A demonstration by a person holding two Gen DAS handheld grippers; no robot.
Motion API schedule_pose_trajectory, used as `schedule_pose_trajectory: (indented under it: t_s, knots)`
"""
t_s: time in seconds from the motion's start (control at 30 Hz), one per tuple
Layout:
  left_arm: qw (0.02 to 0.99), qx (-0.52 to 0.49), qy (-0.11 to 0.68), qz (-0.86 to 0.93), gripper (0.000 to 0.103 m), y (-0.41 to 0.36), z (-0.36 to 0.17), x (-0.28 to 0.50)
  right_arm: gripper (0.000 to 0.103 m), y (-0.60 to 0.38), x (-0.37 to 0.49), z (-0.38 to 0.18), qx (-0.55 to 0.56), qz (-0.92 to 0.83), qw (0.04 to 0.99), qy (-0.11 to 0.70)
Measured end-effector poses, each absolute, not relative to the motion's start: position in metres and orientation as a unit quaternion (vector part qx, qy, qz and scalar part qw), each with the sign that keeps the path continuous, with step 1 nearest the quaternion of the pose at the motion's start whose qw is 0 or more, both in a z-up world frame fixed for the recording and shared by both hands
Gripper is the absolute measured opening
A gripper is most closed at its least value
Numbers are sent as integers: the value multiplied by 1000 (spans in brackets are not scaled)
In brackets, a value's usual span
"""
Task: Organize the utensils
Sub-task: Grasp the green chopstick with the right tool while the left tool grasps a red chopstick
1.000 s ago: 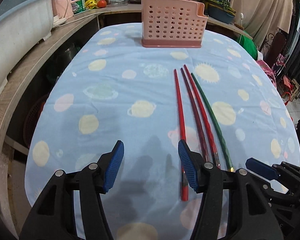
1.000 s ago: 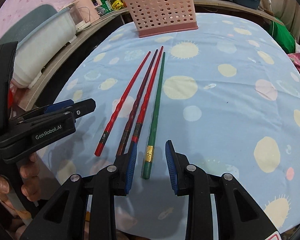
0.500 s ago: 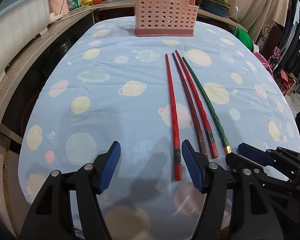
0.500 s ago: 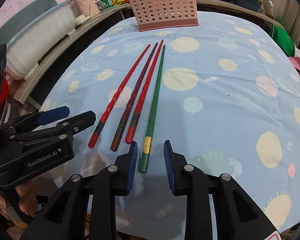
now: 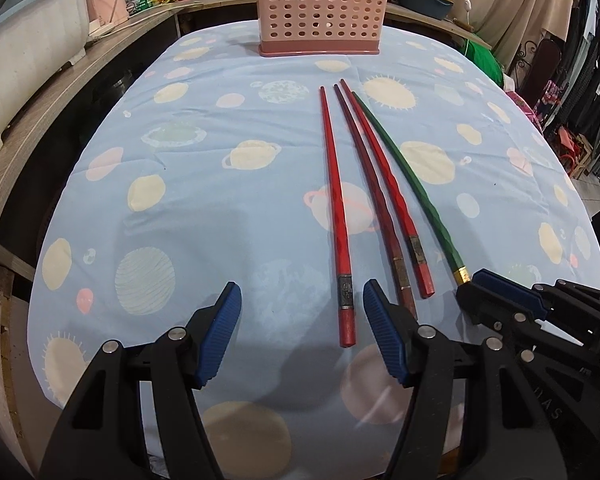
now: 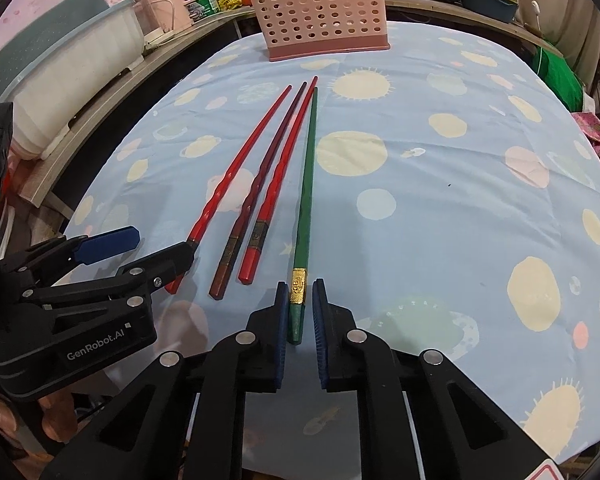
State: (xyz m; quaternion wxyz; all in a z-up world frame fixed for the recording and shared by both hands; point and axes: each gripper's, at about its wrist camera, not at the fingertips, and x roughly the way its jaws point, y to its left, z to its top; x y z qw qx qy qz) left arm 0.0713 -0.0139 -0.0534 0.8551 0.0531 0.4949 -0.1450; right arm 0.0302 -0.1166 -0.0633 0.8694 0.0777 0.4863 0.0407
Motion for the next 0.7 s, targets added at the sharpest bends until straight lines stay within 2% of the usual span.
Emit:
schedule_pose_trajectory:
  t_s: [0.33,0.47,0.7]
  knots:
    - [854,61,497,-139,59,-14,-59,69,8,-119,30,-64,82,40,869,486]
    - [856,64,494,-138,48,-14,-59,68,8,-119,30,-64,83,40,869,486]
    - [857,69,491,-141,18,-16,-57,68,8,-119,29,-64,83,40,869,486]
